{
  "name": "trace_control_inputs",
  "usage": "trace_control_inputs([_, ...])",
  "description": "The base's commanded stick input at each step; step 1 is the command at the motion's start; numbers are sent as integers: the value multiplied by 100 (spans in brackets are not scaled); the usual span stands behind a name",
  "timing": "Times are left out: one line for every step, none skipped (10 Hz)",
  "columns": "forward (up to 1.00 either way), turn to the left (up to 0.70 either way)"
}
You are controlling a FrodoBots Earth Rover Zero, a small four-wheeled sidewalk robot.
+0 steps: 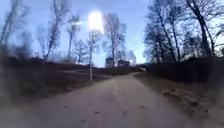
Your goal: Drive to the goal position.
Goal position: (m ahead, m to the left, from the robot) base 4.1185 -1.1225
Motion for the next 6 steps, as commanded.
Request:
trace_control_inputs([100,-16])
trace_control_inputs([100,-25])
trace_control_inputs([100,-33])
trace_control_inputs([100,-38])
trace_control_inputs([100,-31])
trace_control_inputs([100,-24])
